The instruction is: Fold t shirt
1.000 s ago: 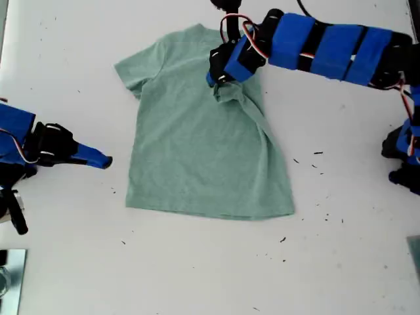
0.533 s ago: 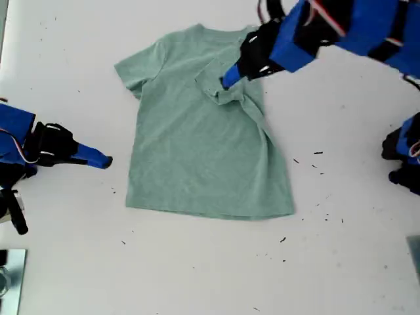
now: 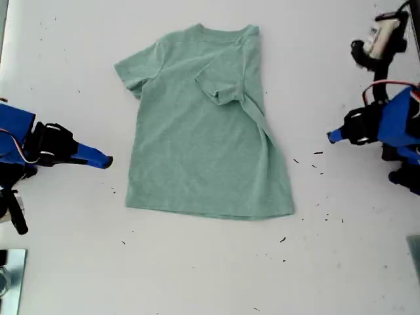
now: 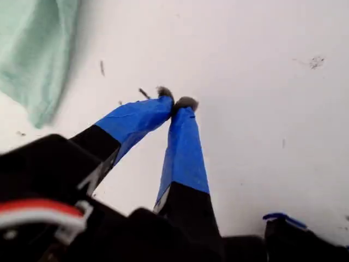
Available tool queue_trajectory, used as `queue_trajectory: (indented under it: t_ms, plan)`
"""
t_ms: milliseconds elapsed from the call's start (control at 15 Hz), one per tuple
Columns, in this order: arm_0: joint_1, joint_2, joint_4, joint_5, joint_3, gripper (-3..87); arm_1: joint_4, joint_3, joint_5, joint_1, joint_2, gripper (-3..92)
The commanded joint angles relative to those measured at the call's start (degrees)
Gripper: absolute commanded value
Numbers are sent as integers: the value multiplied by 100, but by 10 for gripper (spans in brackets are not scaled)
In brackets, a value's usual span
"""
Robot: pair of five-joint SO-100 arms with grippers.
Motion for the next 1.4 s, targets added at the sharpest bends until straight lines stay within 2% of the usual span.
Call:
queue_trajectory:
  t_ms: [0, 67, 200, 333, 467, 533, 600, 667, 800, 1000, 1333]
  plan:
    - [-158, -281, -554, 26, -334, -3, -387, 580, 193, -70, 404, 25]
    - [-272, -1283, -712, -18, -976, -3, -466, 756, 202, -79, 413, 25]
    - [-677, -4245, -343, 439, -3199, -3, -527, 1002, 237, -97, 659, 25]
    - [-1679, -6407, 958, 1512, -5476, -3, -202, 1292, 246, -123, 1459, 25]
    - [-3085, -7339, 1705, 2804, -6697, -3, 9, 1433, 167, -141, 2004, 25]
    - [-3753, -7699, 1986, 3340, -7172, 58, 9, 1441, 158, -132, 2004, 25]
    - [-4254, -8016, 2153, 3814, -7682, 161, 9, 1441, 149, -114, 2004, 25]
    - [-4605, -8385, 2355, 4096, -8244, 228, 9, 1441, 141, -88, 2004, 25]
    - [-4939, -9000, 2593, 4395, -9035, 261, 9, 1441, 149, -79, 2004, 25]
    - [-5440, -9650, 2188, 4641, -8692, 272, 9, 1441, 149, -97, 2004, 25]
    - [-5643, -10731, 650, 4746, -7550, 270, 9, 1441, 158, -132, 2004, 25]
